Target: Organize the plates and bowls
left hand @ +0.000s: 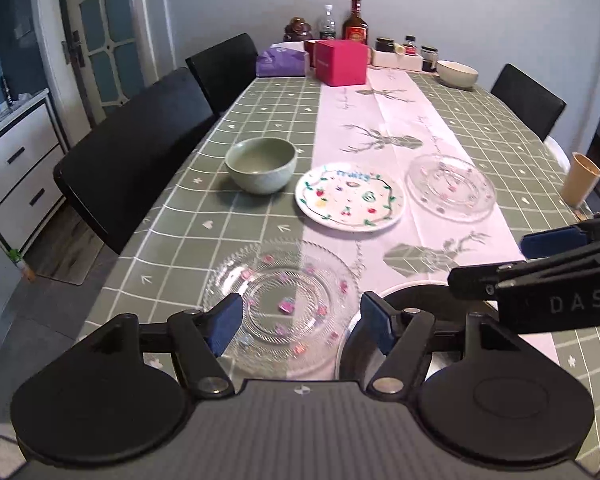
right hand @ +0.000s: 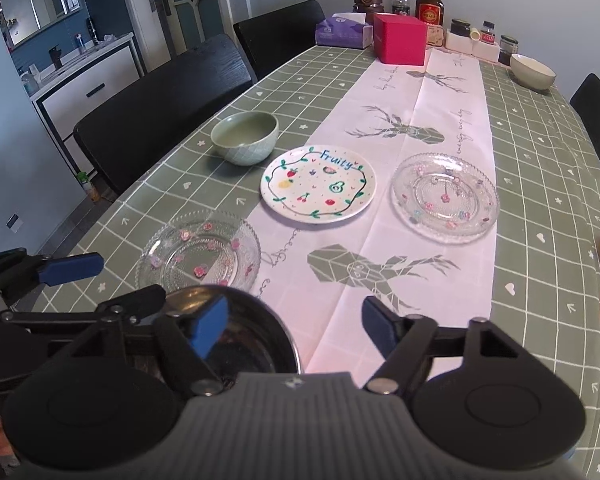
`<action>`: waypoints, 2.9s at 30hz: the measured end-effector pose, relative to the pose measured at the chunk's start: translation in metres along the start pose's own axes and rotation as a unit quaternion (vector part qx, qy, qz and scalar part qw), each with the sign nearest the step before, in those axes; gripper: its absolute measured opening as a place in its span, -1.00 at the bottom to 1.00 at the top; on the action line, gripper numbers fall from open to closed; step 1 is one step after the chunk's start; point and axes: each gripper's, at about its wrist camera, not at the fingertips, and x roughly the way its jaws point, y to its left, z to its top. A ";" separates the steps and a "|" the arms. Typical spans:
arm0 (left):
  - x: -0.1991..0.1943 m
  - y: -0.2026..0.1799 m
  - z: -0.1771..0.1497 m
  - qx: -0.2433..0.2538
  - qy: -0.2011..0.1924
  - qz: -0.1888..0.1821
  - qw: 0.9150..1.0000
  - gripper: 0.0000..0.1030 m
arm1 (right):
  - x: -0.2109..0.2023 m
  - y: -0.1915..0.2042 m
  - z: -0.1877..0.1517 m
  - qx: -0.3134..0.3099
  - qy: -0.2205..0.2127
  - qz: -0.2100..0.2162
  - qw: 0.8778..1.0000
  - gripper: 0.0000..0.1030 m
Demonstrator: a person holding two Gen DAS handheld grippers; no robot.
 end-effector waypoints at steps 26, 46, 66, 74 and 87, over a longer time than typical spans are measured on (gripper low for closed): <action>0.060 0.038 0.080 -0.017 0.000 0.050 0.999 0.60 | 0.063 -0.017 0.085 0.086 -0.014 0.052 0.995 0.86; 0.164 0.078 0.138 -0.075 0.052 0.016 0.996 0.60 | 0.154 -0.045 0.155 0.253 0.021 0.149 0.956 0.57; 0.253 0.113 0.148 -0.132 0.147 -0.034 0.980 0.40 | 0.238 -0.018 0.172 0.219 0.056 0.067 0.972 -0.05; 0.258 0.118 0.143 -0.130 0.161 -0.029 0.978 -0.05 | 0.256 -0.019 0.167 0.274 0.050 0.091 0.956 -0.53; 0.258 0.116 0.144 -0.145 0.158 -0.037 0.976 -0.65 | 0.276 -0.006 0.164 0.282 0.083 0.081 0.952 -0.55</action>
